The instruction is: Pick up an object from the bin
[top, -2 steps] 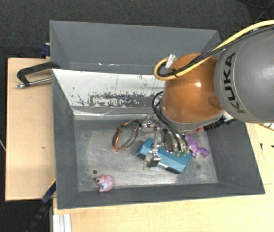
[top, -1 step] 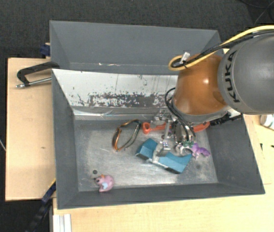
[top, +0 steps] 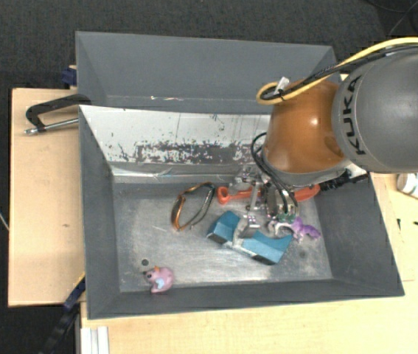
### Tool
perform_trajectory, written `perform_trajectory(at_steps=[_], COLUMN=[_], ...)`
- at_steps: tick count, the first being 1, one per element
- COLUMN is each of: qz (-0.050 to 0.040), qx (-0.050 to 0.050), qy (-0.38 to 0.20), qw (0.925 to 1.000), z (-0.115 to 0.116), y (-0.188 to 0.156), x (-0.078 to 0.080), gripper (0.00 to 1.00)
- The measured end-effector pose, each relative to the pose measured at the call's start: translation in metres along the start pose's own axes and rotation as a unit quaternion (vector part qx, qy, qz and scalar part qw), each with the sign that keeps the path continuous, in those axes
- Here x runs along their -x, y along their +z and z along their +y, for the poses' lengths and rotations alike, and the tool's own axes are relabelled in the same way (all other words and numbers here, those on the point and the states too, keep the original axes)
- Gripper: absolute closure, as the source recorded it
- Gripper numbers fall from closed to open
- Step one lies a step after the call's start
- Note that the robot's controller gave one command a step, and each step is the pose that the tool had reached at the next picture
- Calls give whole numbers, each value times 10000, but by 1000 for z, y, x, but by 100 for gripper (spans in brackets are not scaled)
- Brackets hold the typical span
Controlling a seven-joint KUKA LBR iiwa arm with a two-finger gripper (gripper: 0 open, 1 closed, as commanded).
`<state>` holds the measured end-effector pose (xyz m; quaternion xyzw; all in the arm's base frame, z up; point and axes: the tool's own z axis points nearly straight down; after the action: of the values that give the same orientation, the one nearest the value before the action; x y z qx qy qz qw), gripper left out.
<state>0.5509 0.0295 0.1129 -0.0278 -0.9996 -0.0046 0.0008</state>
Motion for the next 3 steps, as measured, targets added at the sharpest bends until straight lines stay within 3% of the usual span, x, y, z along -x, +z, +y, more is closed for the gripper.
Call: perform_trajectory(at_steps=[1,2,3], qz=[-15,-12,-102], qx=[-30,-34,-43], qy=[729,1491,1161], qw=[9973,9888,9932], z=[-24,-33,-22], y=[10,31,37], x=[-27,-39,-49], gripper=[0,0,100])
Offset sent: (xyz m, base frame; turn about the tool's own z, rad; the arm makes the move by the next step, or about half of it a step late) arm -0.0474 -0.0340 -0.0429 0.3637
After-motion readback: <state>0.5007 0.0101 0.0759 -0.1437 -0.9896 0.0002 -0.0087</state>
